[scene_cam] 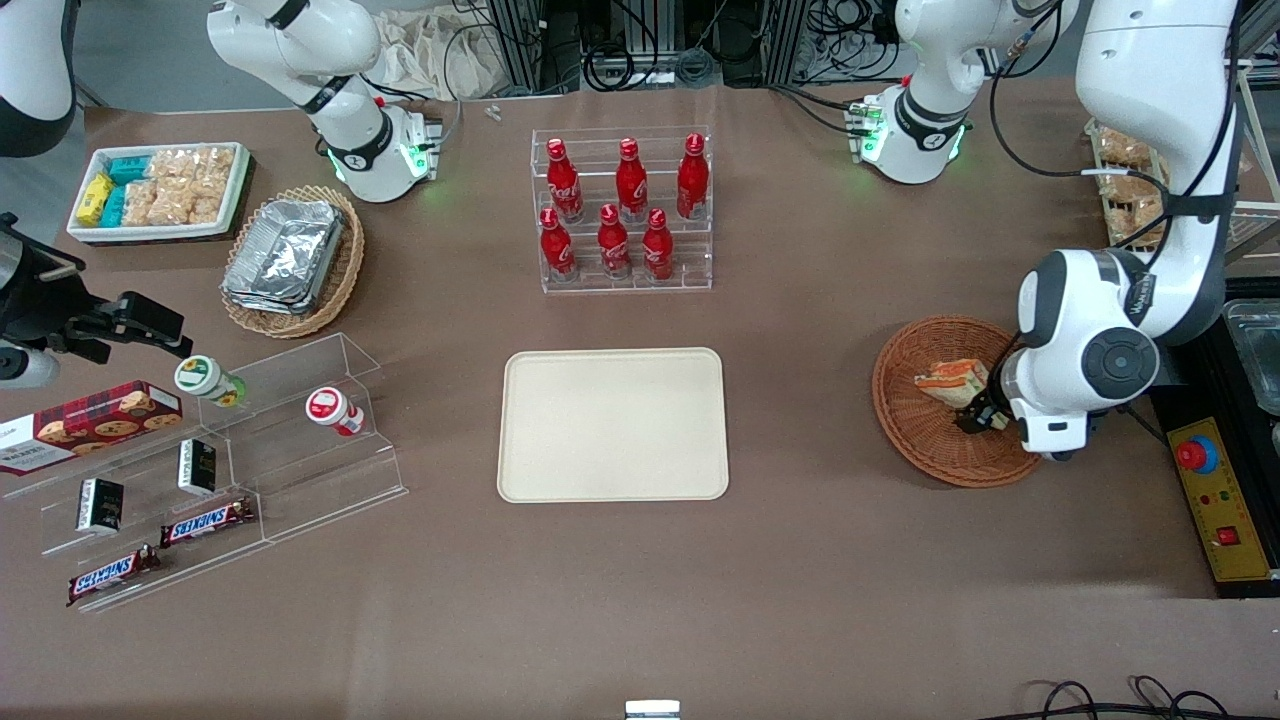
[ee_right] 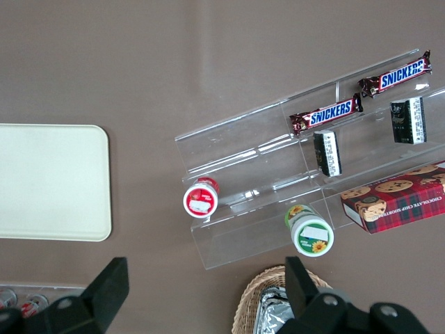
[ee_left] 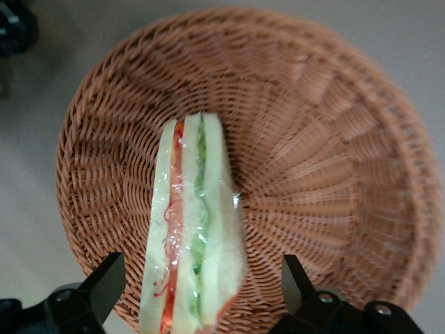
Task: Place sandwich from basket to tray
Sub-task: 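Lower the open left gripper and close it on the sandwich, then lift the sandwich and carry it over the cream tray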
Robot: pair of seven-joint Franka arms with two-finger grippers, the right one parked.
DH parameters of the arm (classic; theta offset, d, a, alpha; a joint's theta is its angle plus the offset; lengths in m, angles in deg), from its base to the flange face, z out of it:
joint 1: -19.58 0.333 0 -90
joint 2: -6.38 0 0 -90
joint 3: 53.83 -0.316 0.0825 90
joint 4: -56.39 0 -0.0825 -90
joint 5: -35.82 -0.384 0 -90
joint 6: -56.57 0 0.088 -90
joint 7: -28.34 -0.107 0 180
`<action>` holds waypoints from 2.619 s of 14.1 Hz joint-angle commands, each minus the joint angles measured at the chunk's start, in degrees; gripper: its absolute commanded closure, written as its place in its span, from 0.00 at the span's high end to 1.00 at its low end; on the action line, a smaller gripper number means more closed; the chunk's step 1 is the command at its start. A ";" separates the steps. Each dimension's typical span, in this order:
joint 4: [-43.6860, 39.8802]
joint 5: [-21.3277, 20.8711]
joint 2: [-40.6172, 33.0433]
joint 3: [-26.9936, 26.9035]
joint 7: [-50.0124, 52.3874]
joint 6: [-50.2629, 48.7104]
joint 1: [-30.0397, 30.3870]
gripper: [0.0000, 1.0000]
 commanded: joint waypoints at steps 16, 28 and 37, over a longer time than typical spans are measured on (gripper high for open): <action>1.06 0.28 -7.86 0.36 4.28 -3.22 -0.24 0.00; -20.57 5.03 -5.61 25.21 -13.90 -24.54 -0.42 0.00; -24.01 -2.26 9.41 30.60 -13.83 -7.85 -9.99 0.00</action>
